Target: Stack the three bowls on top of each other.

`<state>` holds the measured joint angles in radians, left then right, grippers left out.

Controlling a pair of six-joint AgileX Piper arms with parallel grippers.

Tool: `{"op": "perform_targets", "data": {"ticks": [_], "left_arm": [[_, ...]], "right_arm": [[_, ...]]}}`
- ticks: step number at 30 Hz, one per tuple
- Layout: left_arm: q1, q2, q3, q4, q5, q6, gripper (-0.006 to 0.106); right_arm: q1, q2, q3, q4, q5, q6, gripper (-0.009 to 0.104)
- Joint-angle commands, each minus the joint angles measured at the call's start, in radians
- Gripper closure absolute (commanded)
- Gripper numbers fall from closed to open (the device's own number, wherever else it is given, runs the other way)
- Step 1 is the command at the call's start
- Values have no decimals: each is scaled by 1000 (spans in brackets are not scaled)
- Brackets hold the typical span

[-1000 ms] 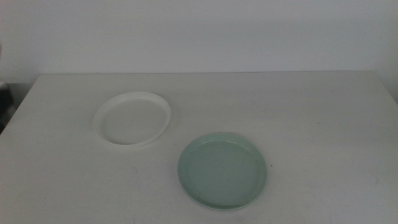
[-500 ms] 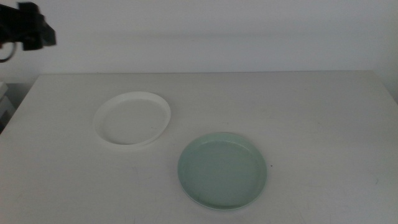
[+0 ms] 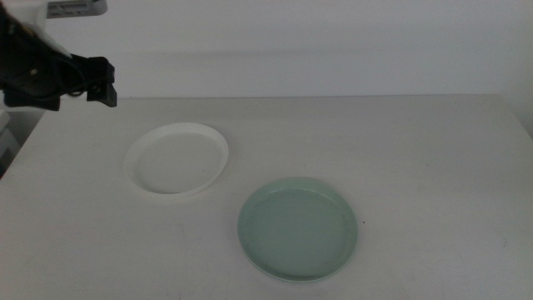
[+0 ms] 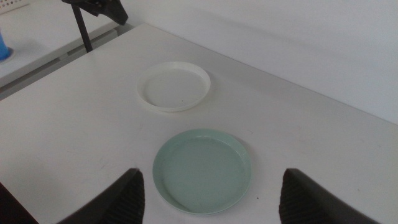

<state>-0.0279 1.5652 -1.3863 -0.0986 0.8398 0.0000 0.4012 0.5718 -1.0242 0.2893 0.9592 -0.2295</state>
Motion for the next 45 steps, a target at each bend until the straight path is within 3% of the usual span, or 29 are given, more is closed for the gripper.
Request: {"op": "perform_targets", "data": {"ticks": [1, 10, 22, 26, 31, 41, 45], "left_arm": [[23, 33, -105, -43, 31, 35, -4], [98, 297, -321, -211, 147, 191, -4], [98, 520, -361, -255, 87, 243, -4], [98, 561, -361, -262, 71, 246, 2], [98, 583, -361, -262, 66, 254, 23], [98, 581, -361, -268, 64, 254, 99], [98, 530, -361, -273, 86, 248, 100]], "right_arm": [[2, 9, -20, 14, -62, -11, 40], [2, 9, -20, 14, -62, -11, 40], [2, 9, -20, 14, -62, -11, 40], [2, 9, -20, 14, -62, -11, 40], [2, 9, -20, 14, -63, -11, 40], [2, 9, -20, 14, -63, -11, 40], [2, 9, -20, 14, -63, -11, 40]]}}
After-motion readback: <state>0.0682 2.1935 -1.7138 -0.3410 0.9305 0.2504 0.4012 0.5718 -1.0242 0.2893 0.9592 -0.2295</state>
